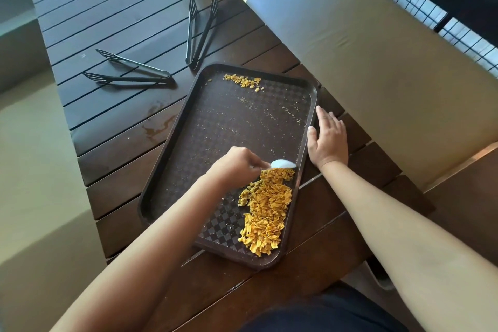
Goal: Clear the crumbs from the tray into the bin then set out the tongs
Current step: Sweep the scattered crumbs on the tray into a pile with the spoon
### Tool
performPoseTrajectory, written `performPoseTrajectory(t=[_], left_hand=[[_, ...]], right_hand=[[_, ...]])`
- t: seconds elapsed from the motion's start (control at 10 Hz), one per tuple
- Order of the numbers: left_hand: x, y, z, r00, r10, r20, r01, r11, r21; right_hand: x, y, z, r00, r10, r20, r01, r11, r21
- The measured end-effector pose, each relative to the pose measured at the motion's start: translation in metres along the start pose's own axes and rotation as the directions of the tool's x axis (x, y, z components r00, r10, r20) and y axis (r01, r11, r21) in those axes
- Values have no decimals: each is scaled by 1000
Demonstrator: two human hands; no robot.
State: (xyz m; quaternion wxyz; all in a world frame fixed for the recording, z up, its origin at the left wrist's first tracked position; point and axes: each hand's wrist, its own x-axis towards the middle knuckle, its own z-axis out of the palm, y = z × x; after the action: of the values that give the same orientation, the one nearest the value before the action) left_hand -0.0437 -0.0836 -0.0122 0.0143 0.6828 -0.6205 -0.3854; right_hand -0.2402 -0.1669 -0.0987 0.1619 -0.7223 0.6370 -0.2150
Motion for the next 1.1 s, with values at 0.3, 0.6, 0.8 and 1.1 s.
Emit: performPoseTrajectory(t=[0.3,0.6,0.8,1.1], left_hand=[[2,5,-4,987,-18,-163,-4,991,-134],[-6,-2,-4,998,5,-68,-12,995,-96],[2,-5,0,979,-45,-198,38,998,-42],[2,-15,-14,989,-110,-101,77,954,-290]], right_hand=[[0,0,0,1000,-3,-2,3,1000,-9],[1,1,0,1000,8,10,-8,1000,-7],[0,0,0,1000,6,5,-6,1000,-5],[0,0,0,1000,11,6,-11,1000,-4]])
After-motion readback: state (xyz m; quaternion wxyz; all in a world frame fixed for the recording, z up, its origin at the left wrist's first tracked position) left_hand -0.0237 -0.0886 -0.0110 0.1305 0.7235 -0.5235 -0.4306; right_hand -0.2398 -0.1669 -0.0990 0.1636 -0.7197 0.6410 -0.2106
